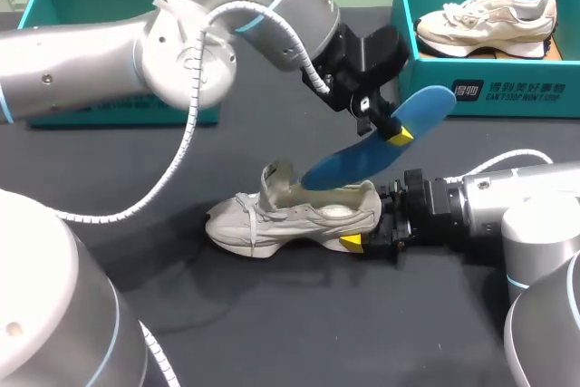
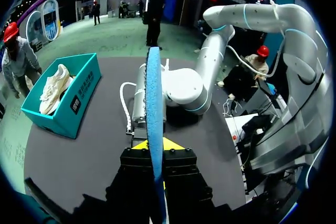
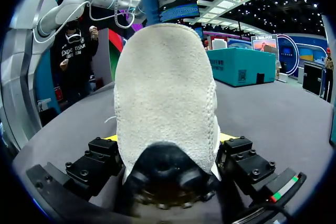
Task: Take the shoe out of the shoebox, open the shoe tongue, remove and reinsert the insole, then place the shoe into the shoebox
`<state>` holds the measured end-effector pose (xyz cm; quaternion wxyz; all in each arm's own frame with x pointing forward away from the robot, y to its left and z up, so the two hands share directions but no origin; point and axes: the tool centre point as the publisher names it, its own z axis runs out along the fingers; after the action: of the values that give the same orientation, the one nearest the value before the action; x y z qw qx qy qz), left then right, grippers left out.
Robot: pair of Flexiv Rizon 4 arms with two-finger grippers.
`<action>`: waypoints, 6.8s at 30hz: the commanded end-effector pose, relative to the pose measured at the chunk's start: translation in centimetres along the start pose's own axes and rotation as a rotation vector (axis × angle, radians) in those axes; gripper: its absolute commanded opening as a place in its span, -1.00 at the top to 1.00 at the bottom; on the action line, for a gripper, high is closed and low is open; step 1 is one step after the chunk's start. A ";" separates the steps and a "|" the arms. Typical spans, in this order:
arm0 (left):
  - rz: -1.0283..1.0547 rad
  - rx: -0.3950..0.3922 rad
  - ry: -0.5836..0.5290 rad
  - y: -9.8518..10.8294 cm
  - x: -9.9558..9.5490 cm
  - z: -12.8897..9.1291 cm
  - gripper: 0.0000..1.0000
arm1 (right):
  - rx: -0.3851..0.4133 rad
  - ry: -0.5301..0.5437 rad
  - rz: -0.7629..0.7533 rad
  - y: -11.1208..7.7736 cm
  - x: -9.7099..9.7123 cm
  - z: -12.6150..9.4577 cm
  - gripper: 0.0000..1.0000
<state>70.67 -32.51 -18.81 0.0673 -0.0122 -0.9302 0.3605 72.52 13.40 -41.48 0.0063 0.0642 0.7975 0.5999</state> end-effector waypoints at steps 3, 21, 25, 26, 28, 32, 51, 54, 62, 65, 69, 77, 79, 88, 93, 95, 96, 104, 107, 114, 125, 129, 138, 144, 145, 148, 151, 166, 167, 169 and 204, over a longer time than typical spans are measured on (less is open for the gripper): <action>0.000 0.002 -0.002 0.2 0.1 -0.1 1.00 | 0.004 0.000 0.001 -0.1 0.1 0.1 1.00; -0.052 0.319 0.078 -3.6 3.8 -8.8 1.00 | 0.004 0.000 0.001 -0.1 0.1 0.1 1.00; -0.096 0.381 0.087 -4.3 4.0 -10.3 1.00 | 0.004 0.000 0.001 -0.1 0.1 0.1 1.00; -0.096 0.381 0.087 -4.3 4.0 -10.3 1.00 | 0.004 0.000 0.001 -0.1 0.1 0.1 1.00; -0.096 0.381 0.087 -4.3 4.0 -10.3 1.00 | 0.004 0.000 0.001 -0.1 0.1 0.1 1.00; -0.096 0.381 0.087 -4.3 4.0 -10.3 1.00 | 0.004 0.000 0.001 -0.1 0.1 0.1 1.00; -0.114 0.672 0.101 -6.6 8.1 -20.7 1.00 | 0.004 0.000 0.001 -0.1 0.1 0.1 1.00; -0.114 0.672 0.101 -6.6 8.1 -20.7 1.00 | 0.004 0.000 0.001 -0.1 0.1 0.1 1.00; -0.128 0.684 0.120 -6.6 8.2 -20.7 1.00 | 0.004 0.000 0.001 -0.1 0.1 0.1 1.00; -0.139 0.698 0.101 -7.0 9.0 -21.8 1.00 | 0.004 0.000 0.001 -0.1 0.1 0.1 1.00; -0.141 0.658 0.086 -7.7 9.5 -22.9 1.00 | 0.004 0.000 0.001 -0.1 0.1 0.1 1.00; -0.136 0.667 0.077 -7.6 10.8 -24.7 1.00 | 0.004 0.000 0.001 -0.1 0.1 0.1 1.00; -0.153 0.656 0.083 -7.5 10.9 -24.8 1.00 | 0.004 0.000 0.001 -0.1 0.1 0.1 1.00; -0.179 0.647 0.103 -6.9 11.4 -25.7 1.00 | 0.004 0.000 0.001 -0.1 0.1 0.1 1.00; -0.186 0.634 0.118 -6.8 11.8 -25.5 1.00 | 0.004 0.000 0.001 -0.1 0.1 0.1 1.00; -0.188 0.633 0.117 -6.8 11.8 -25.4 1.00 | 0.004 0.000 0.001 -0.1 0.1 0.1 1.00; -0.189 0.633 0.118 -6.8 11.9 -25.4 1.00 | 0.004 0.000 0.001 -0.1 0.1 0.1 1.00; -0.198 0.631 0.122 -6.8 11.9 -25.4 1.00 | 0.004 0.000 0.001 -0.1 0.1 0.1 1.00; -0.198 0.631 0.122 -6.8 11.9 -25.4 1.00 | 0.004 0.000 0.001 -0.1 0.1 0.1 1.00; -0.198 0.631 0.122 -6.8 11.9 -25.4 1.00 | 0.025 0.001 -0.002 0.1 0.1 -0.1 -0.73; -0.198 0.631 0.122 -6.8 11.9 -25.4 1.00 | 0.155 -0.030 -0.006 0.8 0.2 -2.0 -1.00; -0.198 0.631 0.122 -6.8 11.9 -25.4 1.00 | 0.210 -0.046 -0.010 1.0 0.2 -3.0 -1.00; -0.198 0.631 0.122 -6.8 11.9 -25.4 1.00 | 0.373 -0.053 -0.019 1.7 0.5 -4.9 -1.00; -0.188 0.664 0.109 -6.6 12.2 -25.7 1.00 | 0.449 -0.053 -0.019 2.3 0.7 -5.8 -1.00; -0.188 0.673 0.099 -6.6 12.3 -25.8 1.00 | 0.462 -0.053 -0.019 2.4 0.7 -6.0 -1.00; -0.190 0.685 0.090 -6.6 12.5 -26.0 1.00 | 0.485 -0.052 -0.022 2.5 0.8 -6.3 -1.00; -0.193 0.689 0.084 -6.6 12.5 -26.2 1.00 | 0.537 -0.039 -0.019 2.7 0.8 -6.5 -1.00; -0.246 0.761 0.049 -5.7 12.1 -26.7 1.00 | 0.818 -0.047 -0.025 4.3 0.9 -7.5 -1.00; -0.246 0.761 0.049 -5.7 12.1 -26.7 1.00 | 0.835 -0.049 -0.025 4.4 1.0 -7.5 -1.00; -0.246 0.761 0.049 -5.7 12.1 -26.7 1.00 | 0.861 -0.059 -0.031 4.8 1.0 -7.5 -1.00; -0.246 0.761 0.049 -5.7 12.1 -26.7 1.00 | 1.299 -0.123 0.007 7.4 0.7 -6.3 -1.00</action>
<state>62.36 -17.90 6.05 0.1322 0.1164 -0.7234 0.6675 71.87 8.84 -32.59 0.0179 0.0898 0.9918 0.0891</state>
